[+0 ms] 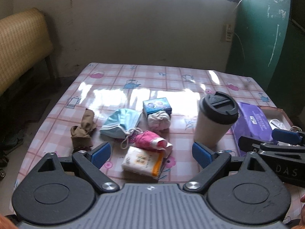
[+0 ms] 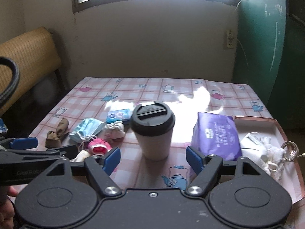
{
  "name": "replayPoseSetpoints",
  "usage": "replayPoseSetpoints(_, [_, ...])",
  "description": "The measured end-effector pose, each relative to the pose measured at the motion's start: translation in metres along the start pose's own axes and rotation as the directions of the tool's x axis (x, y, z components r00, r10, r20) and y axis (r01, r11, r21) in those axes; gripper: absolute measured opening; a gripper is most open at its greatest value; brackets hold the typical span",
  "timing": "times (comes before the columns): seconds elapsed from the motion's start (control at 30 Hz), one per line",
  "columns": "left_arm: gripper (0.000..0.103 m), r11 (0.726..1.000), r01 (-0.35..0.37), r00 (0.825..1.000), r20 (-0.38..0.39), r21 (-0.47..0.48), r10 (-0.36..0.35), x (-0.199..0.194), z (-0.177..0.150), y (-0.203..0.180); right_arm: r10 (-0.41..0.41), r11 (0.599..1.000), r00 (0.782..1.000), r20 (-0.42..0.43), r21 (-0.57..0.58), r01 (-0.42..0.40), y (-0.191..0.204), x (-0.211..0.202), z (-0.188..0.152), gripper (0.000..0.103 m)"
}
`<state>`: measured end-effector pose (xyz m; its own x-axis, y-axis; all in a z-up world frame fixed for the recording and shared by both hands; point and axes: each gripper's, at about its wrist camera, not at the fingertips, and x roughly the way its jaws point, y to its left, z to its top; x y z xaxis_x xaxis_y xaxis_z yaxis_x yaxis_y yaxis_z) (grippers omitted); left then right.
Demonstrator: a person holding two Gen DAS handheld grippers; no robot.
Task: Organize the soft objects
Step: 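Move both open tools back over the pile of items, then grasp the brown sock with the left tool while the right tool grasps the white tissue pack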
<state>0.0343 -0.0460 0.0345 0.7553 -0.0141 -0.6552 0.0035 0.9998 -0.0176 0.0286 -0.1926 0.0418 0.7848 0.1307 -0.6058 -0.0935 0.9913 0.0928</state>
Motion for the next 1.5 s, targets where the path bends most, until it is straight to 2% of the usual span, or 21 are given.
replayPoseSetpoints(1.0, [0.095,0.993,-0.079,0.996,-0.044,-0.090,0.076,0.012,-0.020,0.066,0.089,0.994,0.995,-0.053,-0.065,-0.093,0.066,0.036,-0.012,0.089])
replayPoseSetpoints(1.2, [0.096,0.993,-0.053,0.998,-0.039,-0.105,0.049,0.013,-0.031,0.083,0.121,0.990,0.990,-0.070,-0.065,-0.125,0.072,0.045,-0.017,0.089])
replayPoseSetpoints(1.5, [0.099,0.982,-0.116,0.992,-0.067,-0.146,0.107,0.026,-0.053,0.121,0.178,0.982,0.974,-0.141,-0.042,-0.185,0.080,0.069,-0.036,0.089])
